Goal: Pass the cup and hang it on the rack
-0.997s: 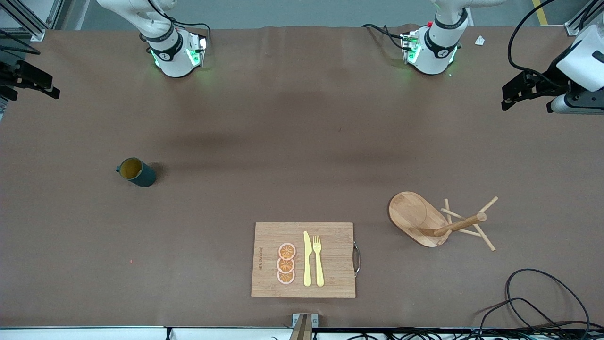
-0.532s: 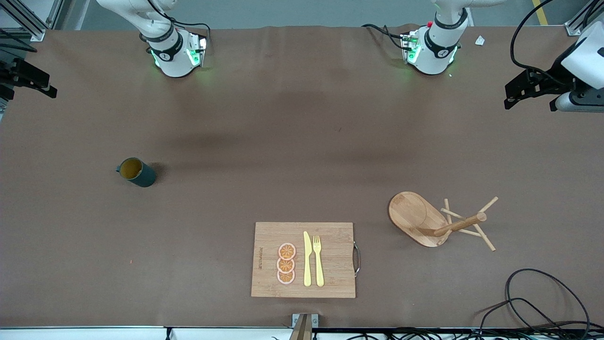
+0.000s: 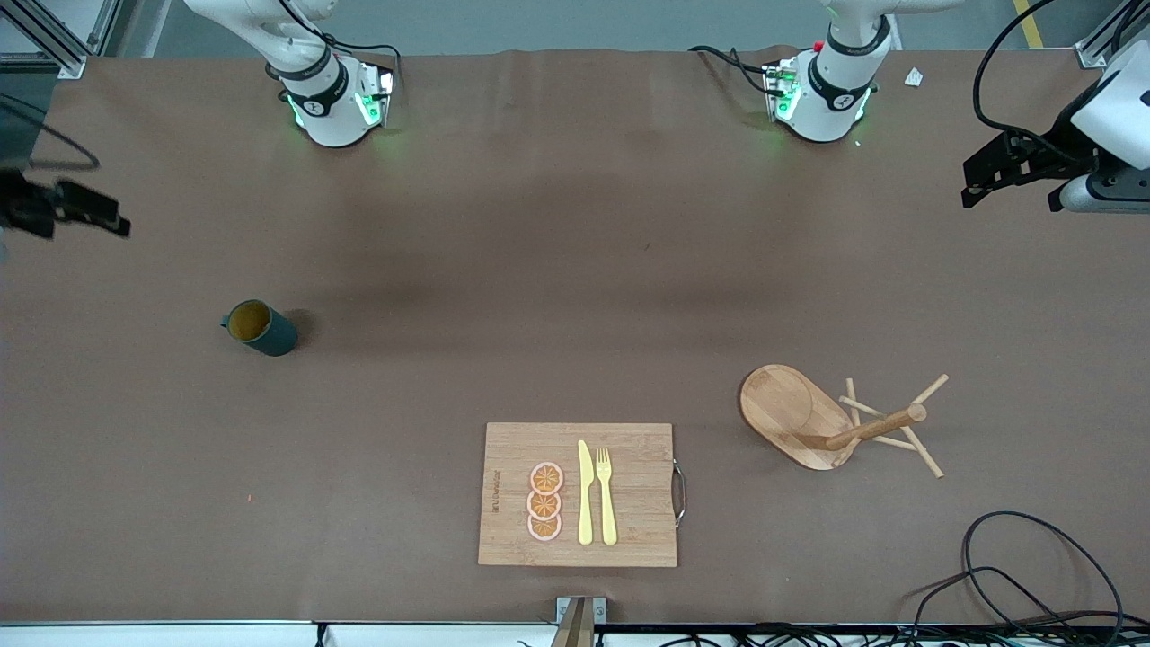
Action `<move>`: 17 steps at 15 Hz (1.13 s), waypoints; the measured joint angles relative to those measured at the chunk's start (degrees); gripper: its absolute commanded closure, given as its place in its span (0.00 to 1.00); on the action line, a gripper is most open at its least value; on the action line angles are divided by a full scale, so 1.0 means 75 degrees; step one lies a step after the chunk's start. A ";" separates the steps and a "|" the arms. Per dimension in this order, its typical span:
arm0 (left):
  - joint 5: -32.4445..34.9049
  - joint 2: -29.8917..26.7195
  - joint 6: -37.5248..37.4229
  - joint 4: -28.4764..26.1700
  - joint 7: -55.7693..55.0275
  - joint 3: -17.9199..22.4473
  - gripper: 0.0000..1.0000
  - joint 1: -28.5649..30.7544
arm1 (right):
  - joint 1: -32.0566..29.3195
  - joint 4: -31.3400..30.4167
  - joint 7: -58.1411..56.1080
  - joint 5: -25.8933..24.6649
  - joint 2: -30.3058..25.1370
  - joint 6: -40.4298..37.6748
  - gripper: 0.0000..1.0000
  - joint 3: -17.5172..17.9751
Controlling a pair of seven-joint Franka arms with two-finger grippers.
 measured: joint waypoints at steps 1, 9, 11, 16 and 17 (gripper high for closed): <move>0.0000 -0.0001 0.0000 0.0004 0.0000 -0.0001 0.00 0.0000 | -0.0108 -0.0087 -0.0438 0.0000 0.0334 0.0334 0.00 -0.0004; 0.0000 -0.0001 0.0000 0.0006 0.0000 0.0001 0.00 0.0001 | -0.0621 -0.2787 -0.3003 0.0008 0.1002 0.3948 0.01 -0.0013; 0.0000 -0.0001 0.0000 0.0008 0.0000 0.0003 0.00 0.0001 | -0.0611 -0.3459 -0.3166 0.0008 0.1112 0.4785 0.01 0.0040; 0.0000 -0.0001 0.0000 0.0012 0.0000 0.0005 0.00 0.0003 | -0.0500 -0.4785 -0.3294 0.0005 0.1522 0.6581 0.43 0.0141; 0.0000 -0.0001 0.0000 0.0013 0.0000 0.0005 0.00 0.0002 | -0.0498 -0.4925 -0.3518 0.0003 0.1606 0.6783 0.68 0.0141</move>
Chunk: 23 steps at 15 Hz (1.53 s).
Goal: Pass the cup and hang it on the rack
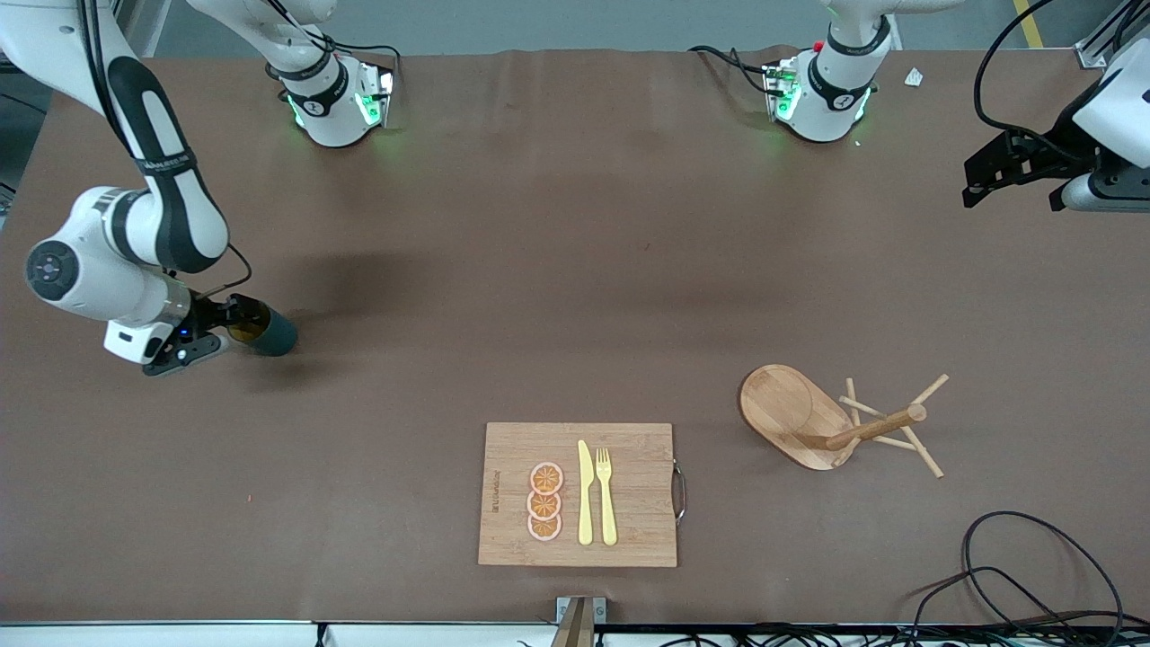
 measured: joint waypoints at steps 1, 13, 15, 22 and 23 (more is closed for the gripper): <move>0.0000 0.0000 0.0000 0.0001 0.0000 0.0000 0.00 0.0000 | -0.0001 -0.0071 -0.0308 0.0000 0.0078 0.0122 0.93 -0.0003; 0.0000 -0.0015 -0.0030 0.0010 0.0000 0.0003 0.00 0.0002 | 0.1135 0.1095 0.1672 0.0026 -0.0272 -0.2162 1.00 0.0038; 0.0000 -0.0025 -0.0043 0.0012 0.0001 0.0026 0.00 0.0003 | 0.2043 0.1094 0.3276 0.0044 -0.0493 -0.2305 1.00 0.0079; 0.0000 -0.0026 -0.0128 0.0014 0.0000 0.0135 0.00 0.0023 | 0.5228 0.1687 0.8206 0.0611 -0.0226 -0.1611 1.00 0.0119; 0.0000 -0.0018 -0.0103 0.0014 0.0000 0.0141 0.00 0.0024 | 0.5549 0.1936 0.8748 0.0613 -0.0012 -0.1539 1.00 0.0117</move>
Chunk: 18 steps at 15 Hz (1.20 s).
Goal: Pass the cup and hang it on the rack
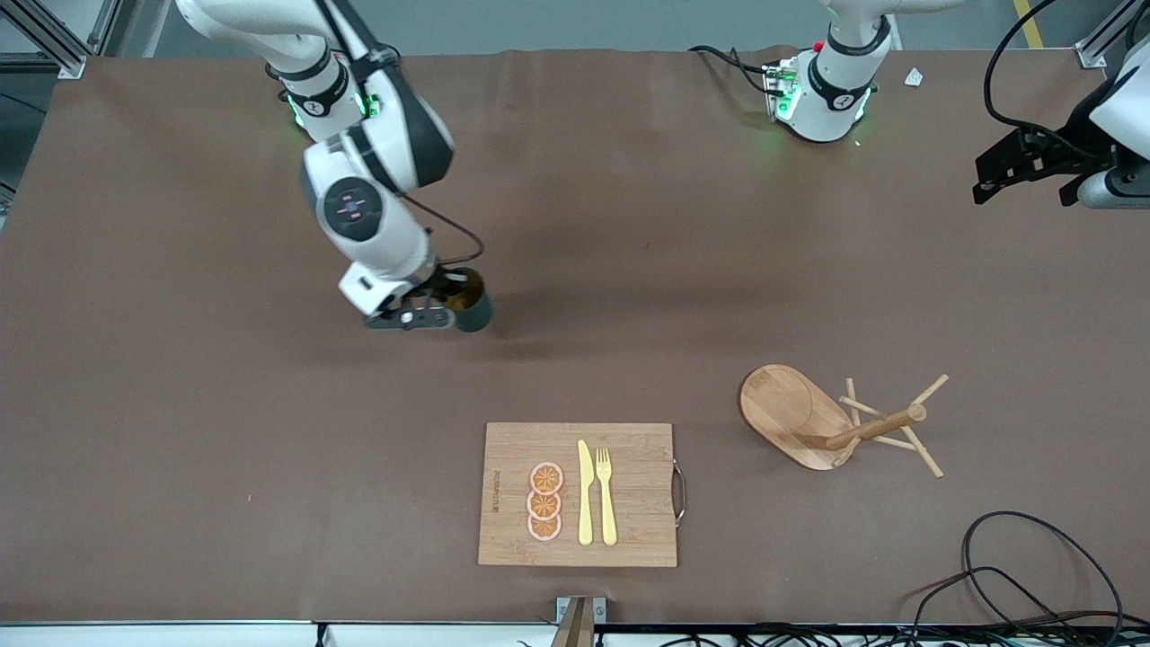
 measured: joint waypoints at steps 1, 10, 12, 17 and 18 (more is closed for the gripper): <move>0.0000 0.0011 0.0033 0.0000 0.0000 0.0004 0.00 0.0000 | 0.0296 0.0277 0.0484 0.0001 0.0261 0.0063 1.00 0.0000; 0.0000 0.0563 0.0246 0.0111 0.0000 -0.0030 0.00 -0.0087 | 0.1425 0.2405 0.2685 0.0014 0.2519 0.0133 0.97 -0.0031; 0.0000 0.0764 0.0246 0.0184 0.0000 -0.0063 0.00 -0.0110 | 0.1441 0.2552 0.2792 0.0030 0.2585 0.0078 0.76 -0.0037; 0.0000 0.1269 0.0426 0.0350 -0.0906 -0.0098 0.00 -0.0423 | 0.1448 0.2585 0.2854 0.0034 0.2638 0.0080 0.00 -0.0057; 0.0000 0.1383 0.0534 0.0400 -0.1298 -0.0106 0.00 -0.0589 | 0.1447 0.2613 0.2854 0.0034 0.2638 0.0080 0.00 -0.0067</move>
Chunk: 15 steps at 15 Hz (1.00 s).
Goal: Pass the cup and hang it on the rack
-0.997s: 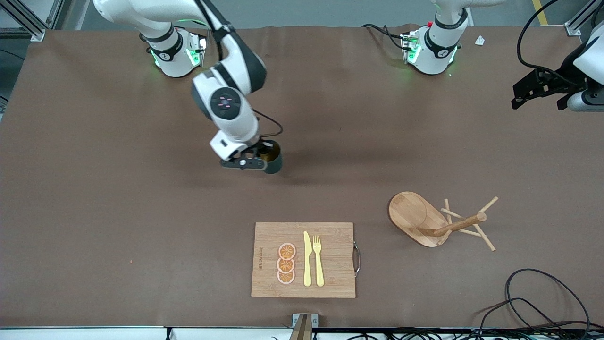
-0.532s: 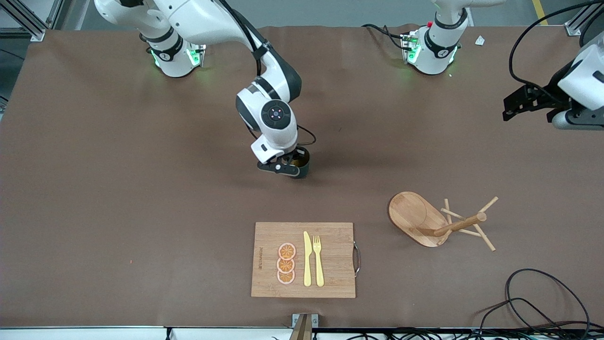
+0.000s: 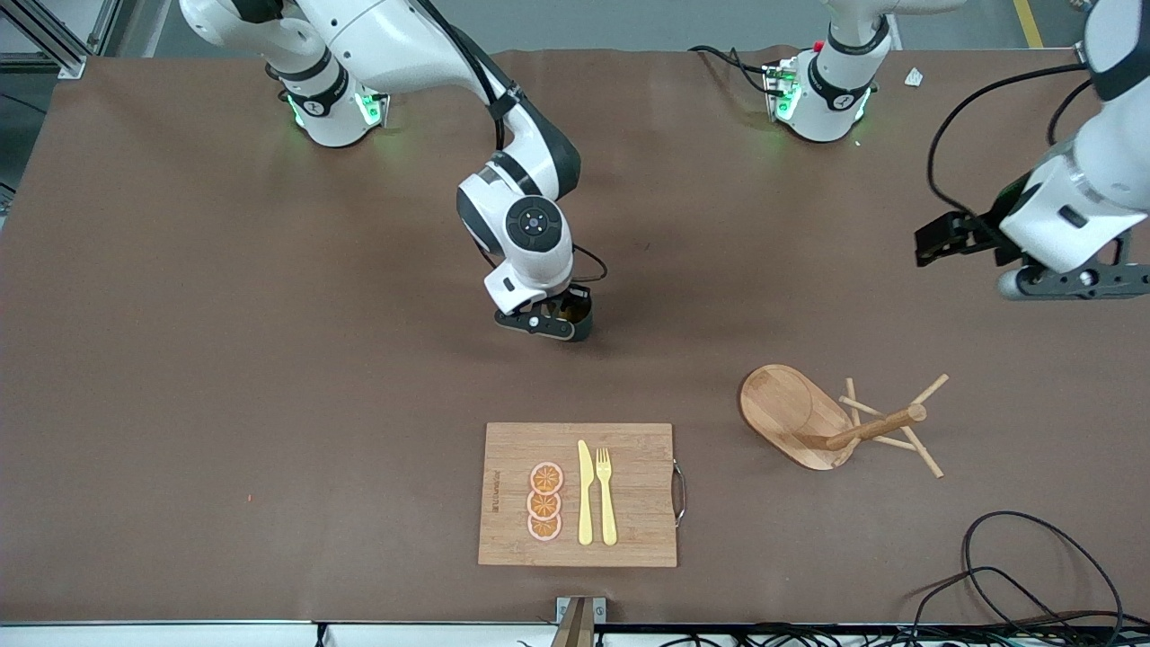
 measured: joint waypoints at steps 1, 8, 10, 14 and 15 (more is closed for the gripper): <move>0.0000 0.0112 0.0148 0.0036 -0.0380 -0.0011 0.00 -0.0179 | -0.0001 0.0052 -0.0001 0.0000 0.0000 -0.0003 0.00 -0.0015; 0.0000 0.0758 0.0839 0.0112 -0.2187 -0.0027 0.00 -0.1086 | -0.0519 0.0626 -0.1114 0.0340 -0.0584 -0.1478 0.00 -0.0150; 0.0000 0.0860 0.0985 0.0120 -0.2697 -0.0030 0.00 -0.1362 | -0.1095 0.0667 -0.2202 0.0431 -0.1085 -0.2370 0.00 -0.0202; 0.0000 0.1165 0.1449 0.0135 -0.3869 -0.0030 0.00 -0.2037 | -0.2565 0.0592 -0.4401 0.0315 -0.1812 -0.3502 0.00 -0.0274; 0.0000 0.1266 0.1573 0.0138 -0.4186 -0.0029 0.00 -0.2231 | -0.2902 0.0535 -0.4829 0.0108 -0.1934 -0.3657 0.00 -0.0284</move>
